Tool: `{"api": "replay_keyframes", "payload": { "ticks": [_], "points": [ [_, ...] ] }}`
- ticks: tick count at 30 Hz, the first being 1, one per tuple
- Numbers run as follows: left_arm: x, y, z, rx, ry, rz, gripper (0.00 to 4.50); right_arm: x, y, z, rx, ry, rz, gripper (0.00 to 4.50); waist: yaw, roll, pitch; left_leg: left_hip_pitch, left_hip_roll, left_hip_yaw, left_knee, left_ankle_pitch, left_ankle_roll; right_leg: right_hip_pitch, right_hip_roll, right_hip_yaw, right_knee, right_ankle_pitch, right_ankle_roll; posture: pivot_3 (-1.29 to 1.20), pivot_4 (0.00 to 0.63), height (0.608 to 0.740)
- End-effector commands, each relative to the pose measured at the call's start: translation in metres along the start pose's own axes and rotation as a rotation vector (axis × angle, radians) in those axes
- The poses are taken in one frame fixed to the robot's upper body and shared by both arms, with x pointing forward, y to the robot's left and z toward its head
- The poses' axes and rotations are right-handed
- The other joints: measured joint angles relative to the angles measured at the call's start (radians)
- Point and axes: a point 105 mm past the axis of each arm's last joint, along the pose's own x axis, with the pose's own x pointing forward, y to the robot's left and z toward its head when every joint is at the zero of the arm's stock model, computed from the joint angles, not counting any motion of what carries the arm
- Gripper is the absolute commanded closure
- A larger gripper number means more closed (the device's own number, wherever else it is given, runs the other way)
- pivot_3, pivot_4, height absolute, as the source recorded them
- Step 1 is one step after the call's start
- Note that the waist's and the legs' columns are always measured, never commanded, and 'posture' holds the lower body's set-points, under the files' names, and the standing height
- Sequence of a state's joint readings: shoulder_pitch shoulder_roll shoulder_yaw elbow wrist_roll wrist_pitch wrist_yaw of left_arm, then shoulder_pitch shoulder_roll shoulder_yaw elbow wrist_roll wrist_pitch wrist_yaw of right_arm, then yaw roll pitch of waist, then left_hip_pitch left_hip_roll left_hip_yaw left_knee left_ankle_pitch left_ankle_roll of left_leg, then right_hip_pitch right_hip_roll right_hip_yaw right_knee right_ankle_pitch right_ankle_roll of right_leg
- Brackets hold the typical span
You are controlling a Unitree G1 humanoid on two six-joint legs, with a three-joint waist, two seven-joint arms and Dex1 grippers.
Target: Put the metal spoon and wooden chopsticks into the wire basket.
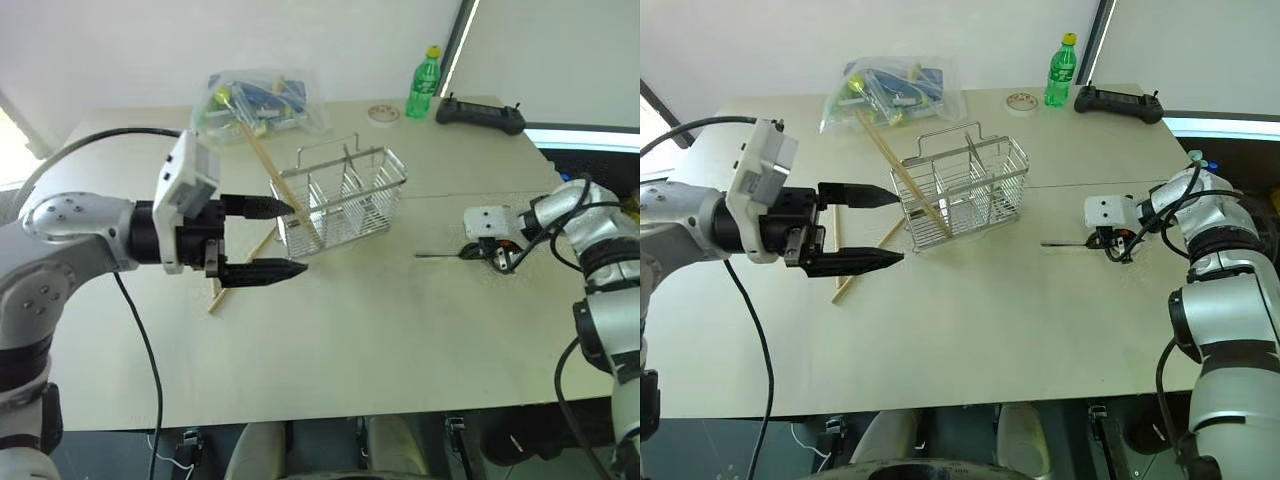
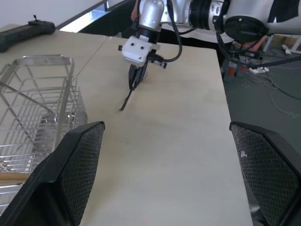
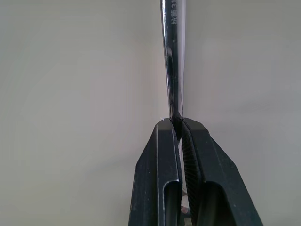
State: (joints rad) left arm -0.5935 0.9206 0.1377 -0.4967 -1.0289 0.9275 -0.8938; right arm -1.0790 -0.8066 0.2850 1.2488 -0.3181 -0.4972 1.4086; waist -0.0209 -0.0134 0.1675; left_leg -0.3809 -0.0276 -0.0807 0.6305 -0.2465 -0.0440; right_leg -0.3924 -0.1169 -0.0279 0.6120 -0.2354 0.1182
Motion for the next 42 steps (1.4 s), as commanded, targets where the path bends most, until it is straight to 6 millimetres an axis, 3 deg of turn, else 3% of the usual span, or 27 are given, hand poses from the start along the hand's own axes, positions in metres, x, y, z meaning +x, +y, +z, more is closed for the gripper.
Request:
{"api": "replay_keyframes", "payload": {
  "ticks": [1,6,10,16,21,24,29,37,42],
  "points": [
    [-0.004,0.009,0.013,0.072,-0.033,0.037,0.00,-0.022,-0.003,0.030,-0.086,-0.179,-0.018,4.48,0.000,0.000,0.000,0.001,0.000,0.000,0.000,0.000,0.000,0.001,0.000,0.000,0.000,0.000,0.000,0.00,0.150,0.690],
    [-0.009,0.022,0.022,0.086,-0.066,0.066,0.00,-0.036,0.027,0.048,-0.121,-0.299,0.005,4.48,0.013,-0.001,0.001,0.003,0.000,-0.001,-0.001,0.000,0.000,0.003,0.000,0.000,0.001,0.000,0.001,0.00,0.150,0.690],
    [-0.013,0.034,0.027,0.098,-0.086,0.094,0.00,-0.054,0.042,0.077,-0.039,-0.449,-0.053,4.48,0.006,-0.001,0.001,0.002,0.000,-0.001,-0.001,0.000,0.000,0.002,-0.001,0.000,0.001,-0.001,0.001,0.00,0.150,0.690],
    [-0.013,0.045,0.034,0.127,-0.115,0.109,0.00,-0.101,0.021,0.134,0.174,-0.780,-0.261,4.48,0.007,-0.002,0.002,0.005,0.002,0.001,-0.001,0.000,0.000,0.003,0.000,0.000,0.001,-0.003,-0.002,0.00,0.150,0.690],
    [-0.011,0.047,0.035,0.137,-0.125,0.102,0.00,-0.128,-0.018,0.175,0.345,-1.030,-0.469,4.48,0.009,-0.003,0.002,0.002,0.002,0.001,-0.001,0.000,0.000,0.001,-0.001,0.000,0.000,-0.002,-0.002,0.00,0.150,0.690],
    [-0.010,0.048,0.034,0.139,-0.123,0.101,0.00,-0.124,-0.030,0.188,0.405,-1.091,-0.530,4.48,0.010,-0.004,0.001,-0.003,0.001,0.000,-0.001,0.000,0.000,-0.003,-0.001,0.000,0.001,-0.001,-0.001,0.00,0.150,0.690],
    [-0.009,0.048,0.033,0.145,-0.124,0.103,0.00,-0.096,-0.051,0.194,0.510,-1.115,-0.597,4.48,0.009,-0.005,0.001,-0.009,0.000,-0.002,0.000,0.000,0.001,-0.008,-0.001,-0.001,0.001,0.000,0.001,0.00,0.150,0.690],
    [-0.013,0.045,0.037,0.154,-0.130,0.121,0.00,-0.062,-0.074,0.185,0.591,-1.102,-0.680,4.48,0.005,-0.005,0.001,-0.009,0.000,-0.001,0.000,0.000,0.001,-0.009,0.000,-0.001,0.002,0.000,0.001,0.00,0.150,0.690],
    [-0.015,0.044,0.037,0.154,-0.128,0.141,0.00,-0.043,-0.073,0.185,0.624,-1.089,-0.640,4.48,0.003,-0.005,0.001,-0.009,0.000,-0.001,0.000,0.000,0.001,-0.009,0.000,-0.001,0.002,0.000,0.000,0.00,0.150,0.690]
  ]
}}
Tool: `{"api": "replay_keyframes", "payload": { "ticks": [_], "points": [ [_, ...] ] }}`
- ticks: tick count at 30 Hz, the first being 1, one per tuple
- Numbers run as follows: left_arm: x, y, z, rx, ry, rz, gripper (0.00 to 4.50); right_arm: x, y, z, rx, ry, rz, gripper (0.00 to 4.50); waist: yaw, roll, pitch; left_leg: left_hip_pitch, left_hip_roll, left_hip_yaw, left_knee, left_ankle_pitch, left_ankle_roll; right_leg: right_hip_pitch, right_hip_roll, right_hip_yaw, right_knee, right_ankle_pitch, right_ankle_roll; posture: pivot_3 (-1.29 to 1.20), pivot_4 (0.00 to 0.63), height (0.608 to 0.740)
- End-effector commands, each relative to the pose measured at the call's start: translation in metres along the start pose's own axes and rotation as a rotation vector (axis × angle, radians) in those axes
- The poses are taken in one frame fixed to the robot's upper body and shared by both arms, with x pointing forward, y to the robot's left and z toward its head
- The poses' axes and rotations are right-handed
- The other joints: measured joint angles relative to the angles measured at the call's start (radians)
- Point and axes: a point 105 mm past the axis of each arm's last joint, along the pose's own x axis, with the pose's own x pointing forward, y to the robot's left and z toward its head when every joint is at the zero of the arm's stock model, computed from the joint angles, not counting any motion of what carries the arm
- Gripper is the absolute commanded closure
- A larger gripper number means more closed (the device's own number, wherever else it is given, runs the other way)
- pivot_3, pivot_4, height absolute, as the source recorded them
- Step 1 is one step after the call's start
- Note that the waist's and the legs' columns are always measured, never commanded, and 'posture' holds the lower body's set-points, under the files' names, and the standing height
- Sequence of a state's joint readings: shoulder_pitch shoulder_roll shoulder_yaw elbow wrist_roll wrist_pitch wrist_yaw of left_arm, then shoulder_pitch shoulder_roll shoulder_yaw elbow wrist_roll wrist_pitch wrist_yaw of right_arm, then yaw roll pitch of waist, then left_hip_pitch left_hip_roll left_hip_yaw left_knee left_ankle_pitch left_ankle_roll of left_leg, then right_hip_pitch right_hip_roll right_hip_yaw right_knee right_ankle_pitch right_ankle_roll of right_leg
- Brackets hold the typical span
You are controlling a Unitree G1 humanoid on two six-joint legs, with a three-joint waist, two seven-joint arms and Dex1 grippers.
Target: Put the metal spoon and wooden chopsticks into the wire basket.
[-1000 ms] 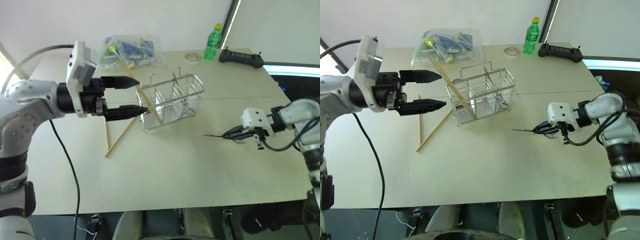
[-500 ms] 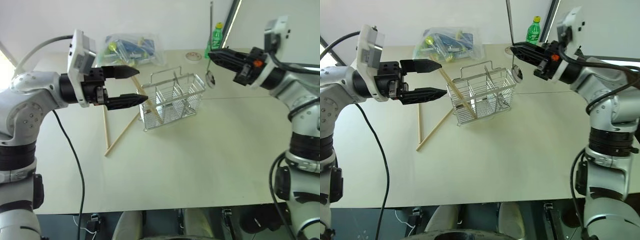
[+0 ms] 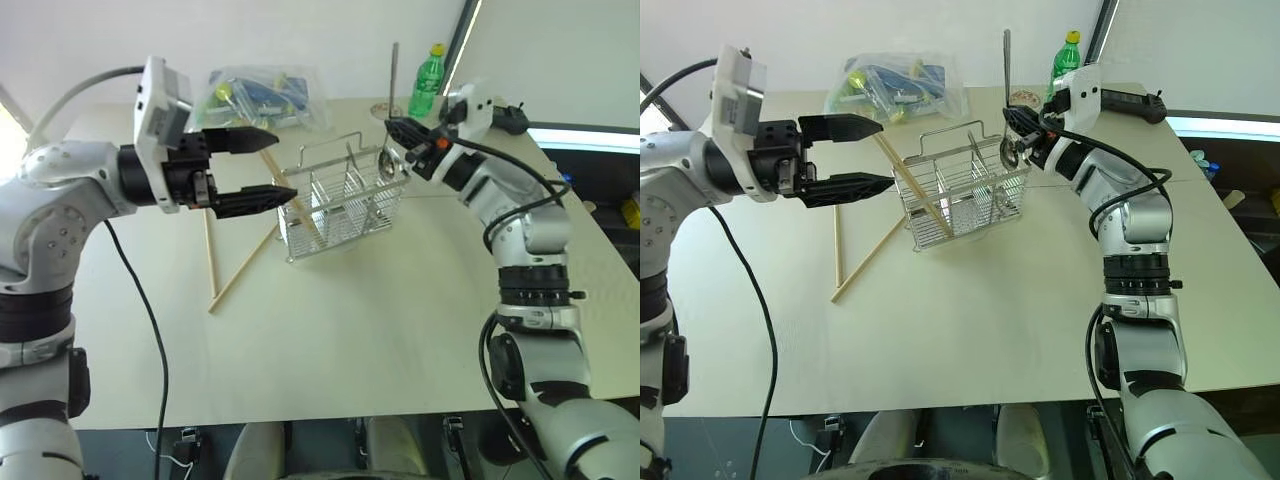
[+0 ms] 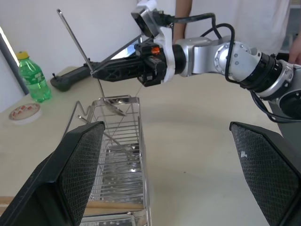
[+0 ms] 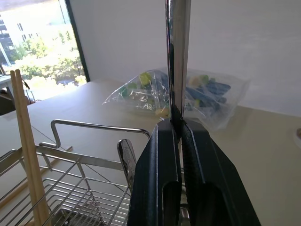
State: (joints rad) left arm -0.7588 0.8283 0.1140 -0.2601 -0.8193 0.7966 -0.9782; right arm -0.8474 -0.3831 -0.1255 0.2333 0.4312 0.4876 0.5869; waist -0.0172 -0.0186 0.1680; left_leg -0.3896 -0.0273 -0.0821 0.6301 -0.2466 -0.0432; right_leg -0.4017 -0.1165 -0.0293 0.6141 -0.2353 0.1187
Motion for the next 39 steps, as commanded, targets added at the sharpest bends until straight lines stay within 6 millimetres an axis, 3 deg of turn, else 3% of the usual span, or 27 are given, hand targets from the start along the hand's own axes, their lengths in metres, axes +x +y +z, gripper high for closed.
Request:
{"api": "replay_keyframes", "payload": {
  "ticks": [1,4,9,10,13,18,21,25,28,33,39],
  "points": [
    [-0.007,-0.002,0.013,0.053,-0.019,0.025,0.00,0.005,0.005,0.015,-0.027,-0.048,0.019,4.14,-0.001,0.000,0.000,0.000,0.000,0.000,0.000,0.000,0.000,0.000,0.000,0.000,0.000,0.000,0.000,0.00,0.150,0.690],
    [-0.008,-0.002,0.013,0.053,-0.018,0.030,0.00,0.005,0.004,0.012,-0.018,-0.036,0.009,2.91,0.000,0.000,0.000,0.000,0.000,0.000,0.000,0.000,0.000,0.000,0.000,0.000,0.000,0.000,0.000,0.00,0.150,0.690],
    [-0.008,0.000,0.012,0.056,-0.016,0.036,0.00,0.004,0.000,0.020,-0.032,-0.049,-0.016,0.26,0.000,0.000,0.000,0.000,0.000,0.000,0.000,0.000,0.000,0.000,0.000,0.000,0.000,0.000,0.000,0.00,0.150,0.690],
    [-0.008,0.000,0.012,0.056,-0.017,0.036,0.00,0.002,-0.001,0.025,-0.040,-0.058,-0.016,0.05,0.000,0.000,0.000,0.000,0.000,0.000,0.000,0.000,0.000,0.000,0.000,0.000,0.000,0.000,0.000,0.00,0.150,0.690],
    [-0.006,0.002,0.012,0.058,-0.023,0.033,0.00,-0.001,-0.003,0.041,-0.069,-0.087,-0.018,0.05,0.000,0.000,0.000,0.000,0.000,0.000,0.000,0.000,0.000,0.000,0.000,0.000,0.000,0.000,0.000,0.00,0.150,0.690],
    [-0.007,0.006,0.013,0.058,-0.028,0.049,0.00,-0.022,-0.002,0.092,-0.151,-0.151,0.034,0.05,0.004,0.001,0.000,0.000,0.000,0.000,0.000,0.000,0.000,0.000,0.000,0.000,0.000,0.000,0.000,0.00,0.150,0.690],
    [-0.021,0.017,0.019,0.039,-0.046,0.123,0.00,-0.057,0.012,0.108,-0.277,-0.061,0.189,0.05,0.007,0.000,0.000,-0.001,0.000,0.000,-0.001,0.000,0.001,0.000,0.000,0.000,-0.001,0.000,0.000,0.00,0.150,0.690],
    [-0.056,0.046,0.013,0.031,0.004,0.288,0.00,-0.106,0.037,0.086,-0.430,0.170,0.401,0.05,0.003,-0.001,-0.001,-0.001,0.000,0.000,-0.001,-0.003,0.005,0.000,0.000,-0.001,-0.001,-0.001,0.001,0.00,0.150,0.690],
    [-0.076,0.060,0.002,0.003,0.063,0.371,0.00,-0.126,0.051,0.069,-0.425,0.259,0.473,0.05,-0.006,-0.001,-0.001,0.002,0.001,0.003,0.000,-0.004,0.007,0.001,0.000,0.001,-0.001,-0.002,0.001,0.00,0.150,0.690],
    [-0.102,0.090,-0.041,-0.096,0.237,0.535,0.00,-0.131,0.061,0.048,-0.359,0.235,0.423,0.05,0.005,-0.002,-0.001,0.004,0.003,0.003,0.001,-0.004,0.007,0.002,0.001,0.000,-0.001,-0.003,-0.002,0.00,0.150,0.690],
    [-0.097,0.120,-0.099,-0.271,0.426,0.772,0.00,-0.130,0.072,0.023,-0.314,0.223,0.360,0.05,0.032,-0.004,-0.002,0.001,0.003,0.003,0.003,-0.004,0.007,0.004,0.000,-0.001,-0.002,-0.001,0.000,0.00,0.150,0.690]
  ]
}}
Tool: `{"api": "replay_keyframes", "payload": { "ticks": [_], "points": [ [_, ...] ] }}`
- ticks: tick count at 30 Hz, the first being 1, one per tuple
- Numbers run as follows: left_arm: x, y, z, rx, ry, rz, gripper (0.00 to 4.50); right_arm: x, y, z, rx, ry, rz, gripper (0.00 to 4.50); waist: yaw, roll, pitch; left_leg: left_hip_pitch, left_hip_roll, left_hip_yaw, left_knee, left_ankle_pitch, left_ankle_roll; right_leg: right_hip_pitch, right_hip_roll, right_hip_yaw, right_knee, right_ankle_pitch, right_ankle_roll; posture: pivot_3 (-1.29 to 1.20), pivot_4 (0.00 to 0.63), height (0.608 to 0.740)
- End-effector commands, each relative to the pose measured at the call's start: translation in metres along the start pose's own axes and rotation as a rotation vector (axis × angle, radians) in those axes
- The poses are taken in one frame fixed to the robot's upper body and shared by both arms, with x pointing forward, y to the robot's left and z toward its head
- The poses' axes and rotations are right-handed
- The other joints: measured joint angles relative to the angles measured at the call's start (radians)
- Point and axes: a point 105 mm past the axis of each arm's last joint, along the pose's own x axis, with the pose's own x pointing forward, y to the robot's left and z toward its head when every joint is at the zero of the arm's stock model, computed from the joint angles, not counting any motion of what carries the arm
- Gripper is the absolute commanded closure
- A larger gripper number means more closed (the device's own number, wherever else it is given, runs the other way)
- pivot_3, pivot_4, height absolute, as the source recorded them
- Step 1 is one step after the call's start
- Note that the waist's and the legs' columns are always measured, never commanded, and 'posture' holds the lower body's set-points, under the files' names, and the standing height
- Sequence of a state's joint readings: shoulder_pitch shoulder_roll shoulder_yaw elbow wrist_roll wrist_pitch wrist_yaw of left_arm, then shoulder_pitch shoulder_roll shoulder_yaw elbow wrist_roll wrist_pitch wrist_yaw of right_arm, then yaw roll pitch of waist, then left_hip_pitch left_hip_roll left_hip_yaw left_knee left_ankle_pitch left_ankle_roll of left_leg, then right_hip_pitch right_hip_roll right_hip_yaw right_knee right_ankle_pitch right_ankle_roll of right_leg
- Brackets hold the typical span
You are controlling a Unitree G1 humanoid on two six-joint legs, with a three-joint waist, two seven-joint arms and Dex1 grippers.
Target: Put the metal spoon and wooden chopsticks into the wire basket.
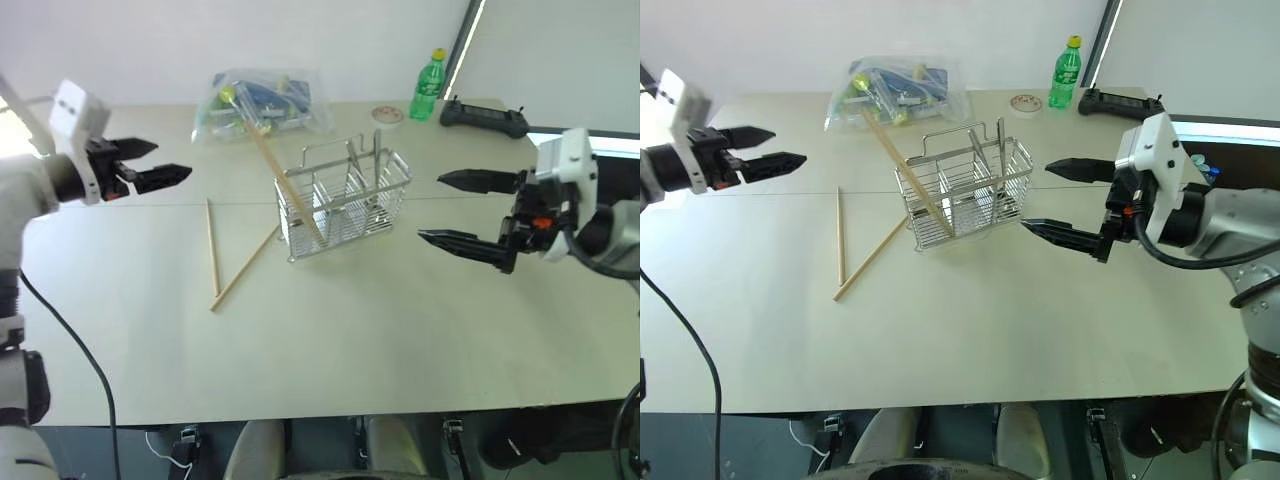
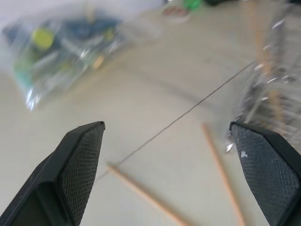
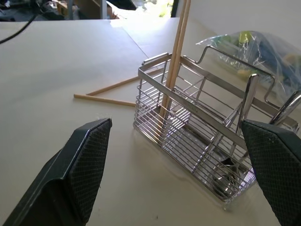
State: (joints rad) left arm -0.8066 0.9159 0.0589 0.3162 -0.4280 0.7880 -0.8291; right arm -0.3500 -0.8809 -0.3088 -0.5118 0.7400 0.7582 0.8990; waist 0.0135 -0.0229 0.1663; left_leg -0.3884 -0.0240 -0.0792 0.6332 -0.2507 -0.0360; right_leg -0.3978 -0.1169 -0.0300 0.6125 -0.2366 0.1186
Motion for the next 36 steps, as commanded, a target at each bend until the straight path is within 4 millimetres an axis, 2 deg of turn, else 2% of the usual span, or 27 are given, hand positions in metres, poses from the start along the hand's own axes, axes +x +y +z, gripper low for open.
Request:
{"api": "replay_keyframes", "payload": {
  "ticks": [1,4,8,12,16,21,26,36],
  "points": [
    [0.017,0.009,-0.004,-0.043,0.065,0.137,0.00,0.002,0.010,0.005,-0.033,-0.028,-0.020,0.05,0.003,-0.001,0.000,-0.002,-0.001,0.000,0.000,0.000,0.000,-0.002,0.000,0.000,0.000,0.000,0.000,0.00,0.150,0.690],
    [0.045,0.005,-0.017,-0.174,0.126,0.228,0.00,0.004,0.015,0.001,0.006,-0.040,-0.044,0.05,0.006,-0.003,-0.001,-0.003,-0.003,-0.002,0.000,0.000,0.000,-0.001,-0.002,-0.001,0.000,0.000,0.002,0.00,0.150,0.690],
    [0.067,0.003,-0.030,-0.275,0.181,0.307,0.00,0.007,0.017,-0.001,0.037,-0.043,-0.067,0.05,-0.008,-0.004,0.000,-0.003,-0.003,-0.001,0.000,0.000,0.000,-0.001,-0.002,-0.001,0.000,0.001,0.002,0.00,0.150,0.690],
    [0.077,0.005,-0.052,-0.357,0.268,0.388,0.00,0.008,0.018,-0.004,0.055,-0.035,-0.084,0.05,-0.014,-0.004,0.000,-0.001,-0.002,-0.002,-0.002,0.000,0.000,-0.002,0.000,-0.001,0.001,0.001,0.002,0.00,0.150,0.690],
    [0.078,0.009,-0.064,-0.407,0.305,0.453,0.00,0.005,0.019,-0.012,0.079,-0.002,-0.101,0.05,-0.014,-0.004,0.000,0.000,-0.002,-0.002,-0.001,0.000,0.000,-0.001,0.000,-0.001,0.001,0.001,0.002,0.00,0.150,0.690],
    [0.088,-0.001,-0.065,-0.440,0.312,0.418,0.00,-0.002,0.030,-0.022,0.076,0.067,-0.057,0.05,0.000,-0.005,0.000,-0.001,-0.003,-0.001,-0.001,0.000,-0.001,-0.001,-0.001,-0.001,0.001,0.001,0.003,0.00,0.150,0.690],
    [0.097,-0.008,-0.065,-0.443,0.321,0.394,0.00,-0.007,0.029,-0.018,0.060,0.071,-0.045,0.05,0.001,-0.005,0.000,-0.001,-0.003,-0.002,0.000,0.000,-0.001,0.000,-0.002,-0.001,0.000,0.001,0.003,0.00,0.150,0.690],
    [0.106,-0.013,-0.062,-0.516,0.384,0.466,0.00,-0.002,0.033,-0.017,0.071,0.054,-0.038,0.05,0.000,-0.005,0.000,-0.001,-0.003,-0.002,0.000,0.001,-0.002,0.000,-0.002,-0.002,0.000,0.001,0.003,0.00,0.150,0.690]
  ]
}}
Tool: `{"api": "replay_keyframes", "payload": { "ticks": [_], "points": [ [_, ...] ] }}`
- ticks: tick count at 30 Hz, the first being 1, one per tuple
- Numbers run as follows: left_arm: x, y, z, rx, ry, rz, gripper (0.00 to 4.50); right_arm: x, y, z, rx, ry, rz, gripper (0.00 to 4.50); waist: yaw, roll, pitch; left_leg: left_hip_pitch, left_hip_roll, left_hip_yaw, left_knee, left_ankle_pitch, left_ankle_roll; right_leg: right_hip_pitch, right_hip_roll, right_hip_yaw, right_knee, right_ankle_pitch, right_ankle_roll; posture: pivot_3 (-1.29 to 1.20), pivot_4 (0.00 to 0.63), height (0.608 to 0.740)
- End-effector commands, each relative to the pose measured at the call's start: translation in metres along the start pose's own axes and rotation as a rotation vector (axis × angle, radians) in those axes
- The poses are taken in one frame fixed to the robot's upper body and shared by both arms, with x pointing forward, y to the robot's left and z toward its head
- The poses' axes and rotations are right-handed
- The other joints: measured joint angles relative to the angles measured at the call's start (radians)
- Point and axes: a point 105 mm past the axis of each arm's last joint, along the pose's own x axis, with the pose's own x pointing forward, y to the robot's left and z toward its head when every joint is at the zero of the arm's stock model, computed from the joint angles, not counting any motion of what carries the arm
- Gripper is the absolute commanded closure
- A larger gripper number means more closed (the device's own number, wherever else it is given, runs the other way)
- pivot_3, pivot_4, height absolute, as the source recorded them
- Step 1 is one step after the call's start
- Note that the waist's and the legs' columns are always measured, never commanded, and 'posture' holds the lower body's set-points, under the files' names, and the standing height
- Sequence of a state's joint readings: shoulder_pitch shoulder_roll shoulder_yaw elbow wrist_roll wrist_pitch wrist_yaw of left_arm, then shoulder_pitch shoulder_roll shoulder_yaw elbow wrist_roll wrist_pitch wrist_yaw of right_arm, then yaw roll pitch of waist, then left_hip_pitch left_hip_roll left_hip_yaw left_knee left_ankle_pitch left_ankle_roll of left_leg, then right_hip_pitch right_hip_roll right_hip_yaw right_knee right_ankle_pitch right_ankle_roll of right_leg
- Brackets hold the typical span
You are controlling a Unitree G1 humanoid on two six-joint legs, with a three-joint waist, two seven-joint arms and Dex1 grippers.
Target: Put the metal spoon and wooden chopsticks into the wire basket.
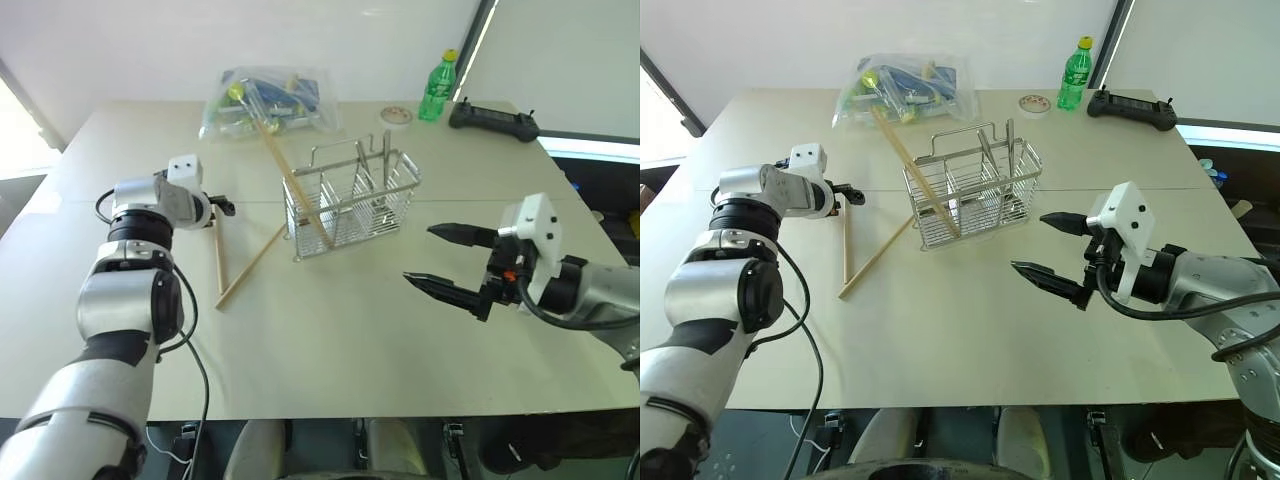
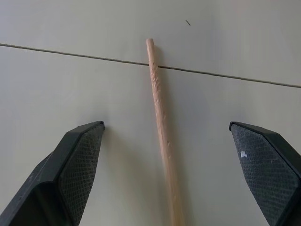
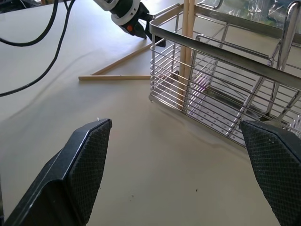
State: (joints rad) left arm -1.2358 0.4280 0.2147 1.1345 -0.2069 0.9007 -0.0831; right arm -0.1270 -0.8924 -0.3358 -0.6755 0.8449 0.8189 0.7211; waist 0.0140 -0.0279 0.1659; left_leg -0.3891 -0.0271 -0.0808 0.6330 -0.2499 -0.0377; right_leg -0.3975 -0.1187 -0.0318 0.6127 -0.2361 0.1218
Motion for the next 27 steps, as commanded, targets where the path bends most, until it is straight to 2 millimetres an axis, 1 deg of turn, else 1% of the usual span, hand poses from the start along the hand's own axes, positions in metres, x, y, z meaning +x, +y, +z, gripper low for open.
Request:
{"api": "replay_keyframes", "payload": {
  "ticks": [1,5,11,14,16,17,18,21,22,27],
  "points": [
    [-0.002,-0.002,0.006,-0.009,-0.003,0.027,0.00,0.000,0.004,0.013,-0.045,-0.045,0.004,0.05,-0.001,0.000,0.000,0.000,0.000,0.000,0.000,0.000,0.000,0.000,0.000,0.000,0.000,0.000,0.000,0.00,0.150,0.690],
    [-0.001,0.001,0.006,0.006,-0.008,0.065,0.00,0.001,0.003,0.012,-0.041,-0.054,-0.017,0.05,-0.001,0.000,0.000,0.000,0.000,0.000,-0.001,0.000,0.000,0.000,0.000,0.000,0.000,0.000,0.000,0.00,0.150,0.690],
    [0.002,-0.005,0.007,-0.001,-0.021,0.046,0.00,0.001,0.006,0.011,-0.028,-0.059,-0.029,0.05,-0.001,0.000,0.000,0.000,0.000,0.000,0.000,0.002,-0.003,0.000,0.000,0.000,0.000,0.000,0.000,0.00,0.150,0.690],
    [0.002,-0.008,0.008,-0.031,-0.028,0.032,0.79,-0.001,0.006,0.010,-0.023,-0.055,-0.041,0.00,-0.001,0.000,0.000,0.000,0.000,0.000,0.000,0.002,-0.004,0.000,0.000,0.000,0.000,0.000,0.000,0.00,0.150,0.690],
    [0.002,-0.009,0.009,-0.042,-0.030,0.029,1.73,-0.002,0.006,0.010,-0.022,-0.053,-0.044,0.00,0.001,0.000,0.000,0.000,0.000,0.000,0.000,0.002,-0.004,0.000,0.000,0.000,0.000,0.000,0.000,0.00,0.150,0.690],
    [0.001,-0.008,0.009,-0.047,-0.033,0.030,2.37,-0.002,0.006,0.010,-0.021,-0.053,-0.045,0.00,0.002,0.000,0.000,0.000,0.000,0.000,0.000,0.002,-0.004,0.000,0.000,0.000,0.000,0.000,0.000,0.00,0.150,0.690],
    [0.001,-0.008,0.010,-0.053,-0.036,0.030,2.72,-0.002,0.006,0.010,-0.021,-0.053,-0.046,0.00,0.002,0.000,0.000,0.000,0.000,0.000,0.000,0.002,-0.004,0.000,0.000,0.000,0.000,0.000,0.000,0.00,0.150,0.690],
    [0.001,-0.008,0.011,-0.067,-0.039,0.030,4.11,-0.003,0.005,0.011,-0.015,-0.057,-0.051,0.00,0.001,0.000,0.000,0.000,0.000,0.000,0.000,0.002,-0.004,0.000,0.000,0.000,0.000,0.000,0.000,0.00,0.150,0.690],
    [0.001,-0.008,0.010,-0.073,-0.036,0.030,4.48,-0.003,0.005,0.011,-0.014,-0.057,-0.051,0.00,0.001,0.000,0.000,0.000,0.000,0.000,0.000,0.002,-0.004,0.000,0.000,0.000,0.000,0.000,0.000,0.00,0.150,0.690],
    [-0.001,-0.011,0.011,-0.087,-0.027,0.024,4.48,-0.003,0.004,0.012,-0.010,-0.057,-0.051,0.00,0.000,0.000,0.000,0.000,0.000,0.000,-0.001,0.002,-0.004,0.000,0.000,0.000,0.000,0.000,0.000,0.00,0.150,0.690]
  ]
}}
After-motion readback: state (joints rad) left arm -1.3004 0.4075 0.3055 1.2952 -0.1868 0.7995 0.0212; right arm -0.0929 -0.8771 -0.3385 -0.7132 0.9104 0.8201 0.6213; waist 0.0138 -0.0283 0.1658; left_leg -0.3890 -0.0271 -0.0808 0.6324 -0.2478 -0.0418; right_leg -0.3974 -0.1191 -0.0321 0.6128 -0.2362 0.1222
